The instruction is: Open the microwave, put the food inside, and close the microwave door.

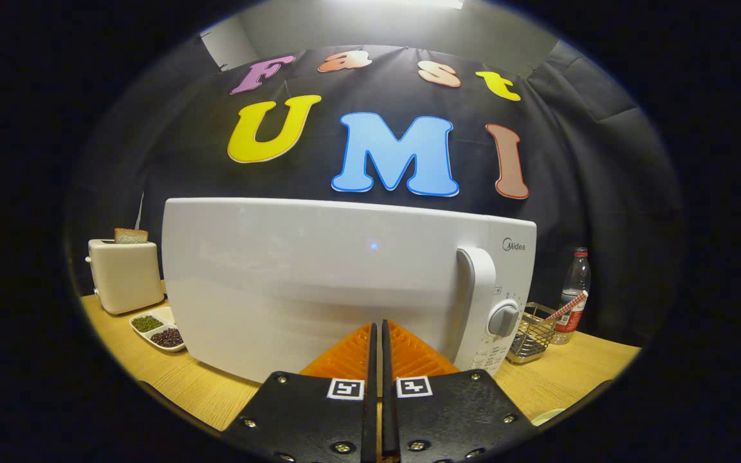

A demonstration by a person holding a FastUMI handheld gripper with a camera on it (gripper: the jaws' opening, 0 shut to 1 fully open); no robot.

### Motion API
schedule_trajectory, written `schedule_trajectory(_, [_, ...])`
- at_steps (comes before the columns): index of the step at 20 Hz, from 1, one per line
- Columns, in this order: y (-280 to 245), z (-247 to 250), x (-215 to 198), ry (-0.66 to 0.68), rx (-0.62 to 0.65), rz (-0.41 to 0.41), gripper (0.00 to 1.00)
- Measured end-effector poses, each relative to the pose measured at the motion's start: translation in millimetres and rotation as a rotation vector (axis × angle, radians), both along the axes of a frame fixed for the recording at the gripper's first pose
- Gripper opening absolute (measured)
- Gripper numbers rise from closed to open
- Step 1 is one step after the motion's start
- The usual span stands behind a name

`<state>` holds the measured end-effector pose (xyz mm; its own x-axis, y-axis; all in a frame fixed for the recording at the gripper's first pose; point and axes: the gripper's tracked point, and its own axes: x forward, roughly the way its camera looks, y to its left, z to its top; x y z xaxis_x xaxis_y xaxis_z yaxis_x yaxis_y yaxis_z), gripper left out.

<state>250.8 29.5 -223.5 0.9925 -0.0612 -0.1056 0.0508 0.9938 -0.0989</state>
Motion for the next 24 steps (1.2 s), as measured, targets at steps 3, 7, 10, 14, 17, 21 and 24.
schedule_trajectory(3, [6.1, 23.2, -37.7, -0.019, 0.006, 0.03, 0.04])
schedule_trajectory(7, [11.5, 55.8, -95.0, -0.007, 0.126, 0.054, 0.04])
schedule_trajectory(10, [13.0, 68.6, -138.4, 0.026, 0.176, 0.064, 0.04])
schedule_trajectory(14, [18.4, 84.0, -173.9, 0.04, 0.169, 0.108, 0.04])
schedule_trajectory(17, [12.7, 113.6, -191.1, 0.003, 0.148, 0.107, 0.04])
schedule_trajectory(21, [13.2, 143.9, -216.7, -0.025, 0.1, 0.116, 0.04])
schedule_trajectory(24, [14.6, 165.9, -234.9, -0.06, 0.104, 0.119, 0.04])
